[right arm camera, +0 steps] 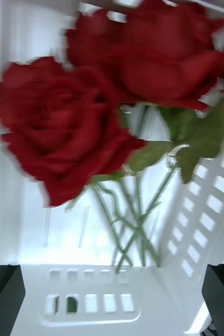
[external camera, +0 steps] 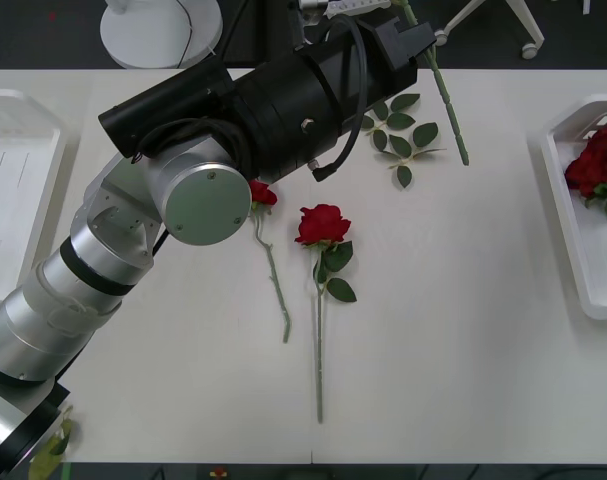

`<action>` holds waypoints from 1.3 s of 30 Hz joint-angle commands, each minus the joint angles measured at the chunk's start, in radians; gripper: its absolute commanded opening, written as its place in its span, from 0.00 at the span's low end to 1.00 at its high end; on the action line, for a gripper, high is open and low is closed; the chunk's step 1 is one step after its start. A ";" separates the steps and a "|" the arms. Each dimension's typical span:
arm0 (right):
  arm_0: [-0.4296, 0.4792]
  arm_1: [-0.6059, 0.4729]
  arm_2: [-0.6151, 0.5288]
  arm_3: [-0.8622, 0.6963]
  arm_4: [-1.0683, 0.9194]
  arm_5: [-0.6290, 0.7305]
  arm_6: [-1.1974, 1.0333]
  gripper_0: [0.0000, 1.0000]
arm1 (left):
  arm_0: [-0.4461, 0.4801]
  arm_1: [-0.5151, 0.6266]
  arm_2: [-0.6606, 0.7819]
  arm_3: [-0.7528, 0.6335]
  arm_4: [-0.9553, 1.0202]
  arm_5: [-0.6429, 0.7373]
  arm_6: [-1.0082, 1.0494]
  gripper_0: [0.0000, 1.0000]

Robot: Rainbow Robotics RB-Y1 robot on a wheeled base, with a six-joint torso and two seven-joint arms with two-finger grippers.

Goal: Place the red flowers into the right box and the blue flowers into the left box. If a person shows an open palm, hand one flower to the person first, then continue sorting.

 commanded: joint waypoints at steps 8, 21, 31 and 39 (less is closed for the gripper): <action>-0.047 -0.088 -0.053 -0.116 -0.506 0.201 -0.013 1.00 | -0.051 -0.021 -0.010 -0.017 -0.009 -0.014 -0.012 0.00; -0.047 -0.035 -0.051 -0.191 -0.890 0.270 -0.025 1.00 | -0.051 -0.021 -0.010 -0.017 -0.009 -0.014 -0.012 0.00; 0.046 -0.018 -0.051 -0.457 -1.023 0.189 -0.111 1.00 | -0.051 -0.021 -0.010 -0.017 -0.009 -0.014 -0.012 0.00; 0.092 0.050 -0.051 -0.576 -1.030 0.134 -0.175 1.00 | -0.051 -0.021 -0.010 -0.017 -0.009 -0.014 -0.012 0.00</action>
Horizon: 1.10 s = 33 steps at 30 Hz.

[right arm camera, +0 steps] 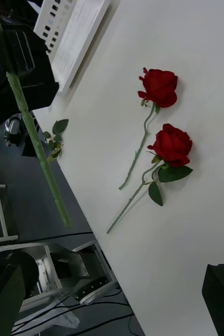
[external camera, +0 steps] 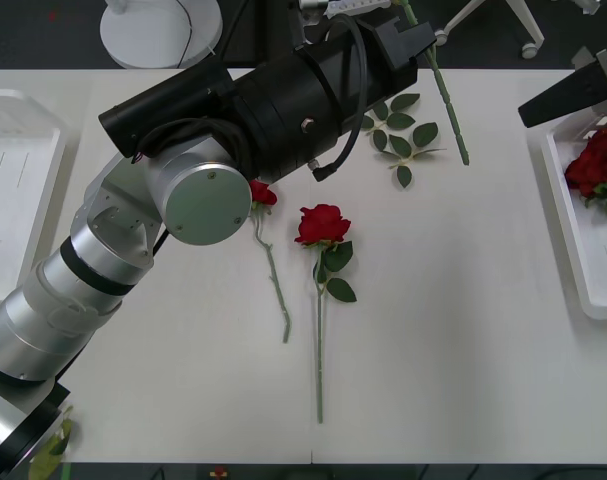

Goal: Place the red flowers into the right box and the blue flowers into the left box. If a person shows an open palm, hand one flower to the person first, then continue sorting.

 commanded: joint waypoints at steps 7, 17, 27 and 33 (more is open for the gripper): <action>0.025 0.129 -0.023 -0.111 0.023 -0.076 -0.071 1.00 | -0.051 -0.021 -0.010 -0.018 -0.009 -0.014 -0.012 0.00; 0.025 0.201 -0.005 -0.144 0.070 -0.095 -0.098 1.00 | -0.051 -0.021 -0.010 -0.018 -0.009 -0.014 -0.012 0.00; 0.025 0.230 0.029 -0.158 0.069 -0.134 -0.120 0.43 | -0.051 -0.021 -0.010 -0.018 -0.009 -0.014 -0.012 0.00; 0.025 0.227 0.055 -0.169 0.069 -0.139 -0.138 0.08 | -0.051 -0.021 -0.010 -0.018 -0.009 -0.014 -0.012 0.00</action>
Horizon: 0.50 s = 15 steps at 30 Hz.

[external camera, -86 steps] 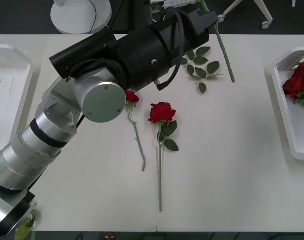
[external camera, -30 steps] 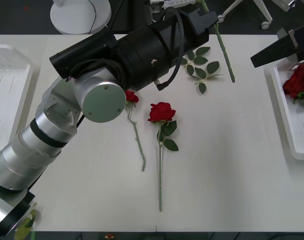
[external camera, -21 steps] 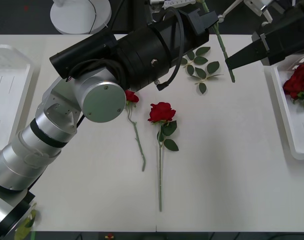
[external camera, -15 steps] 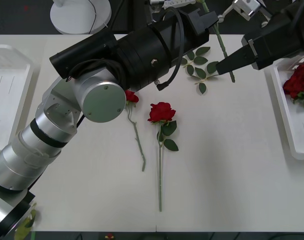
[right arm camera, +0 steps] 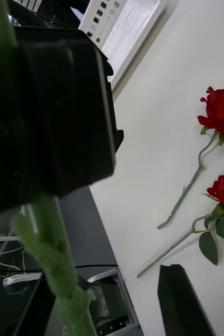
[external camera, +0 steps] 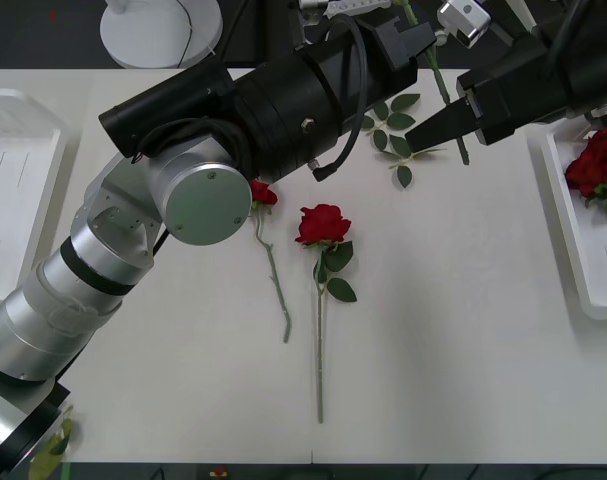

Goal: Place the red flowers into the right box and the blue flowers into the left box. If a person shows an open palm, hand one flower to the person first, then continue sorting.

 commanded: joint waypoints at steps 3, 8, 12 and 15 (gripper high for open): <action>0.002 0.009 0.029 -0.040 0.005 -0.012 -0.055 0.01 | -0.051 -0.020 -0.010 -0.018 -0.009 -0.014 -0.012 0.00; 0.002 0.008 0.034 -0.055 0.027 -0.012 -0.067 0.00 | -0.051 -0.020 -0.010 -0.018 -0.009 -0.014 -0.012 0.00; 0.002 0.009 0.037 -0.057 0.031 -0.012 -0.076 0.00 | -0.051 -0.020 -0.010 -0.018 -0.009 -0.014 -0.012 0.00; 0.002 0.008 0.035 -0.058 0.033 -0.012 -0.084 0.00 | -0.051 -0.020 -0.010 -0.018 -0.009 -0.014 -0.012 0.59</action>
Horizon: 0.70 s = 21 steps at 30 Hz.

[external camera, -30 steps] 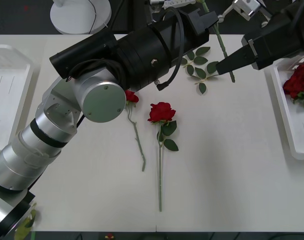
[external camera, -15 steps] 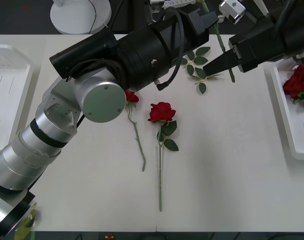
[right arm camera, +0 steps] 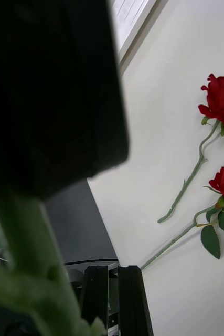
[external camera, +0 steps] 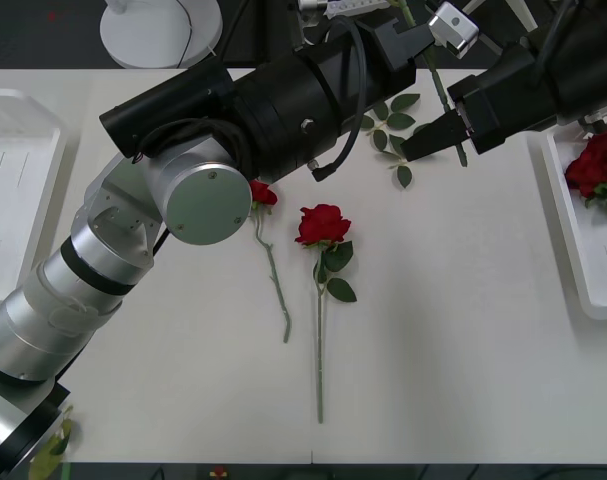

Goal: Place the red flowers into the right box and the blue flowers into the left box. If a person shows an open palm, hand one flower to the person first, then continue sorting.

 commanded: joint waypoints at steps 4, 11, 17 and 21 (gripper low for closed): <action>0.002 0.003 0.011 -0.031 0.012 -0.005 -0.056 0.00 | -0.051 -0.020 -0.010 -0.024 -0.008 -0.014 -0.012 1.00; 0.002 -0.002 0.012 -0.031 0.020 -0.005 -0.056 0.00 | -0.051 -0.020 -0.010 -0.024 -0.008 -0.014 -0.012 1.00; 0.002 -0.012 0.012 -0.031 0.026 -0.003 -0.057 0.00 | -0.051 -0.020 -0.010 -0.024 -0.008 -0.014 -0.012 1.00; 0.002 -0.029 0.012 -0.031 0.043 -0.005 -0.059 0.00 | -0.051 -0.020 -0.010 -0.024 -0.008 -0.014 -0.012 1.00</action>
